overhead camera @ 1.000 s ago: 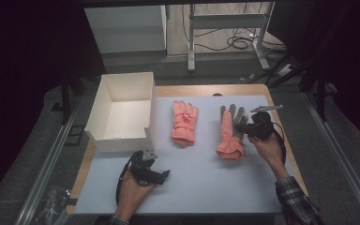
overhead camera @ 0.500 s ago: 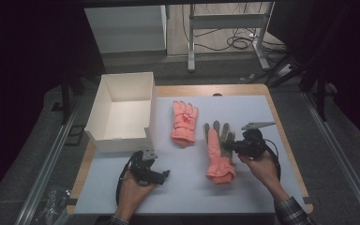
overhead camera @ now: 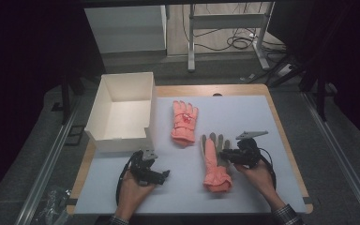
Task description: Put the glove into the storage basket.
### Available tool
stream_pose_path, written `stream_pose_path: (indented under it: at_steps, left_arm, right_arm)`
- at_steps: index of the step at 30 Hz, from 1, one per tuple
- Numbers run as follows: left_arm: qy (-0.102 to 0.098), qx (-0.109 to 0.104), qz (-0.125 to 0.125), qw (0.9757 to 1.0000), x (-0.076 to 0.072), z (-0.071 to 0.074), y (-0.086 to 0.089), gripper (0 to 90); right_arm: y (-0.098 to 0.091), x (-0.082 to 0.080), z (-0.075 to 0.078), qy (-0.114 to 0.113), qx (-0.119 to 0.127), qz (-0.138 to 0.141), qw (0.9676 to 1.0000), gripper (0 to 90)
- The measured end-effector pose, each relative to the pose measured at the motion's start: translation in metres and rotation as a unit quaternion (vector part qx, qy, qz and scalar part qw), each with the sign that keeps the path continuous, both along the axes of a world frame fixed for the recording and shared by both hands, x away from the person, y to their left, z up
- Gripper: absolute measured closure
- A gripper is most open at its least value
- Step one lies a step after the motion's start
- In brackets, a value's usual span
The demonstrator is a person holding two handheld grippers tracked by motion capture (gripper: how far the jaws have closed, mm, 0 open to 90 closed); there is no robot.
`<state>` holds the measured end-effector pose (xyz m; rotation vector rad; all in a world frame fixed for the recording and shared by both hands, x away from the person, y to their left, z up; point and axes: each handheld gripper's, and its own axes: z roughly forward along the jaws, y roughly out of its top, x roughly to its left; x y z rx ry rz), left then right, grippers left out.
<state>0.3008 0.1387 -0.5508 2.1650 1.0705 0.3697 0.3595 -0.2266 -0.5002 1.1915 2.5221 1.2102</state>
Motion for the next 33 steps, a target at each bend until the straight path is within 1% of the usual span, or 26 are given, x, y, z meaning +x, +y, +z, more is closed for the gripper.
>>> stream_pose_path:
  at_steps: [2,6,8,11,16,18,20,24,29,31,33]
  left_arm:
    - [0.000,0.000,0.000,1.0000,0.000,0.000,0.000,0.1]
    - [0.000,0.000,0.000,1.0000,0.000,0.000,0.000,0.1]
    - [0.000,0.000,0.000,1.0000,0.000,0.000,0.000,0.1]
    - [0.000,0.000,0.000,1.0000,0.000,0.000,0.000,0.1]
    - [0.000,0.000,0.000,1.0000,0.000,0.000,0.000,0.1]
    - [0.000,0.000,0.000,1.0000,0.000,0.000,0.000,0.1]
    - [0.000,0.000,0.000,1.0000,0.000,0.000,0.000,0.1]
    - [0.000,-0.001,0.000,1.0000,0.000,0.000,0.000,0.1]
    - [0.000,0.000,0.000,1.0000,0.000,0.000,0.000,0.1]
    - [0.000,0.001,-0.001,1.0000,0.000,0.000,0.000,0.1]
    - [0.000,0.001,-0.001,1.0000,0.000,0.000,0.000,0.1]
  right_arm:
    - [-0.001,0.002,0.006,-0.011,0.002,0.000,0.9999,69.1]
    - [0.000,0.009,0.018,-0.035,-0.009,0.000,0.9994,64.8]
    - [0.003,0.016,0.023,-0.044,-0.011,0.000,0.9990,62.4]
    - [0.009,0.028,0.028,-0.051,-0.016,-0.002,0.9985,60.1]
    - [0.021,0.047,0.032,-0.056,-0.020,-0.002,0.9982,56.0]
    - [0.028,0.058,0.034,-0.058,-0.022,-0.001,0.9981,53.3]
    - [0.034,0.064,0.034,-0.062,-0.022,0.001,0.9979,51.1]
    - [0.047,0.077,0.034,-0.062,-0.019,0.005,0.9979,46.9]
    - [0.063,0.093,0.035,-0.056,-0.013,0.010,0.9983,46.7]
    - [0.073,0.101,0.035,-0.056,-0.020,0.014,0.9981,46.8]
    - [0.076,0.102,0.035,-0.054,-0.022,0.016,0.9982,46.9]
